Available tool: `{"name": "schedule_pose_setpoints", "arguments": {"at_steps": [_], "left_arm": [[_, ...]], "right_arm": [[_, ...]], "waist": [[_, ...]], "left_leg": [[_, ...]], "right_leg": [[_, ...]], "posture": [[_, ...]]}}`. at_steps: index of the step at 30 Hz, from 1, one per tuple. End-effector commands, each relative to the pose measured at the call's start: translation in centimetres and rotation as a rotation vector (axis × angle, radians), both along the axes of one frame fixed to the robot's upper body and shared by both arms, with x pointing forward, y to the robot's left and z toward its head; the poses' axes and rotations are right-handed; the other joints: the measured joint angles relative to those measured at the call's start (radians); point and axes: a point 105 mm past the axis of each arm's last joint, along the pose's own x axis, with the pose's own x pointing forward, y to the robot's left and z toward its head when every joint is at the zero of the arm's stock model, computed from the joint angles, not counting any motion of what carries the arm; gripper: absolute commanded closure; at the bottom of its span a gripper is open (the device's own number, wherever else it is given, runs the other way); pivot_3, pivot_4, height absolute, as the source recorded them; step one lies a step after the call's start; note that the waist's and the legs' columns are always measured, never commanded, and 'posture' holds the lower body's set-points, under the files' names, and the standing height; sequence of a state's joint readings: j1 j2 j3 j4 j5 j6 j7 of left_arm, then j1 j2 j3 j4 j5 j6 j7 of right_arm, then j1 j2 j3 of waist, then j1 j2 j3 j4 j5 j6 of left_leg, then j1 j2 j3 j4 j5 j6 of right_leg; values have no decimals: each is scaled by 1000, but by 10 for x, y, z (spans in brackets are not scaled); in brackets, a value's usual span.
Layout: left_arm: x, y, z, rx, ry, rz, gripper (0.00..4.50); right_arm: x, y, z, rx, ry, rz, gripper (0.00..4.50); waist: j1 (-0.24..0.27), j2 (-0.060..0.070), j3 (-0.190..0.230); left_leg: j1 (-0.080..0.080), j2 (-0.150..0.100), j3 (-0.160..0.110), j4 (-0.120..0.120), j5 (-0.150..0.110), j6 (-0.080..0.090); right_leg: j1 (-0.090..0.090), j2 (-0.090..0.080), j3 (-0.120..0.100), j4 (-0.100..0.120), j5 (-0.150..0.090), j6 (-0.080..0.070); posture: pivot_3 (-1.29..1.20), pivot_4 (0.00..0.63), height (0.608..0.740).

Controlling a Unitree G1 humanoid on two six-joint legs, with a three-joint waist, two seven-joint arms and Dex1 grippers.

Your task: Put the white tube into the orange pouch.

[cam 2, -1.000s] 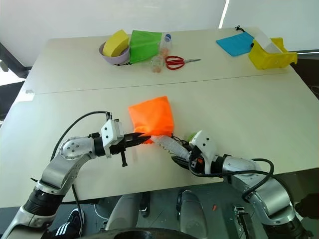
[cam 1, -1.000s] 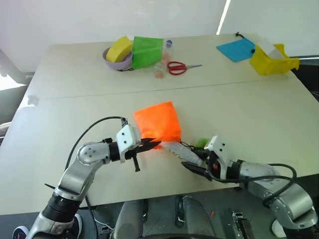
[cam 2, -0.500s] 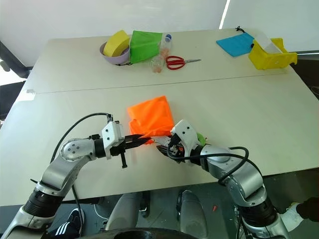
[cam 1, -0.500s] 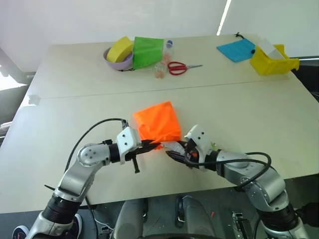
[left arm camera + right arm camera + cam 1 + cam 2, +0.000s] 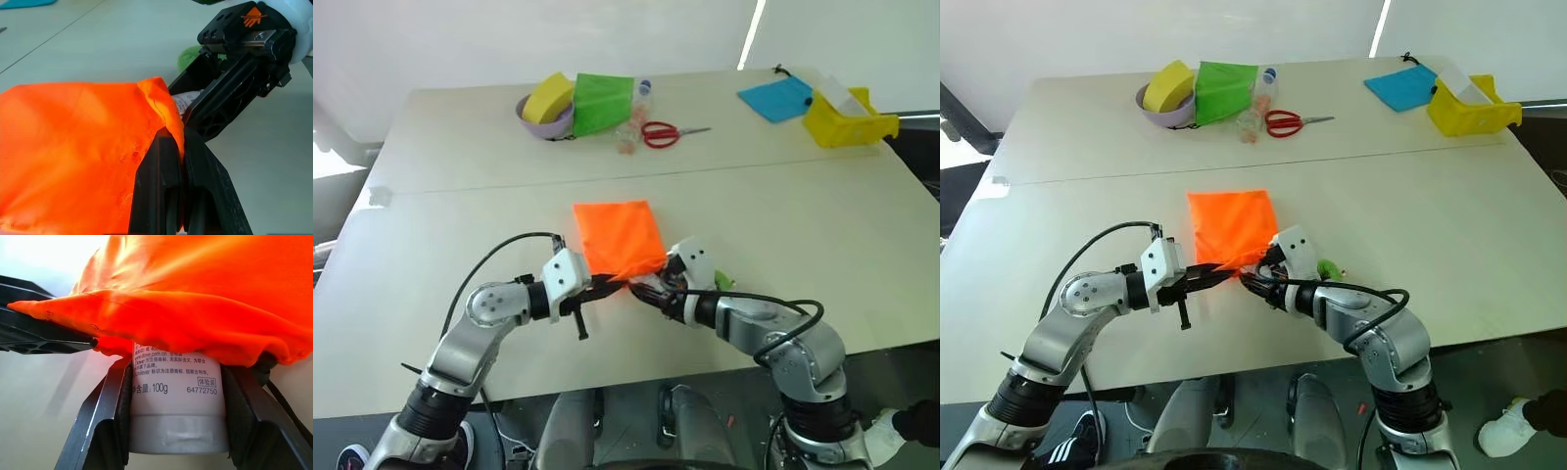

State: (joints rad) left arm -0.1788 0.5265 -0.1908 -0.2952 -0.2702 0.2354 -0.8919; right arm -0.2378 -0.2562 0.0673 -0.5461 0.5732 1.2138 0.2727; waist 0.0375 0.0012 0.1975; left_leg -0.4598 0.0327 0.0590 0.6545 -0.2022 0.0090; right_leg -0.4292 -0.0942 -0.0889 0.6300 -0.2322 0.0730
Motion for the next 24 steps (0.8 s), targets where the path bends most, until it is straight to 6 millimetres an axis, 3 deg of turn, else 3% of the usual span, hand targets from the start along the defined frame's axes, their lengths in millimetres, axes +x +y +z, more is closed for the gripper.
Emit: {"name": "schedule_pose_setpoints", "arguments": {"at_steps": [1, 6, 14, 24], "left_arm": [[-3, -2, 8, -17, -27, -16, 4500], [-3, -4, 8, -26, -17, -13, 4500], [-4, -5, 6, -25, -8, -17, 4500], [-6, -6, 5, -37, -2, -18, 4500]], "right_arm": [[1, -2, 14, 20, -45, 2, 2673], [2, 19, 17, 53, -52, 49, 2673], [20, 40, 17, 49, -68, 40, 2673], [27, 47, 16, 76, -33, 11, 2673]], "waist": [[-2, 0, 0], [-7, 0, 0], [-27, 0, 0], [-29, 0, 0]], "left_leg": [[0, 0, 0, 0, 0, 0], [0, 0, 1, 0, 0, 0], [0, 1, 1, 0, 0, 0], [1, 1, 1, 0, 0, 0]], "right_leg": [[0, 0, 0, 0, 0, 0], [-1, 1, 1, 0, 0, 0], [-1, 1, 1, 1, 0, 0], [-1, 1, 1, 1, 1, 0]], "posture": [[0, 150, 740], [0, 150, 740], [0, 150, 740], [0, 150, 740]]}}
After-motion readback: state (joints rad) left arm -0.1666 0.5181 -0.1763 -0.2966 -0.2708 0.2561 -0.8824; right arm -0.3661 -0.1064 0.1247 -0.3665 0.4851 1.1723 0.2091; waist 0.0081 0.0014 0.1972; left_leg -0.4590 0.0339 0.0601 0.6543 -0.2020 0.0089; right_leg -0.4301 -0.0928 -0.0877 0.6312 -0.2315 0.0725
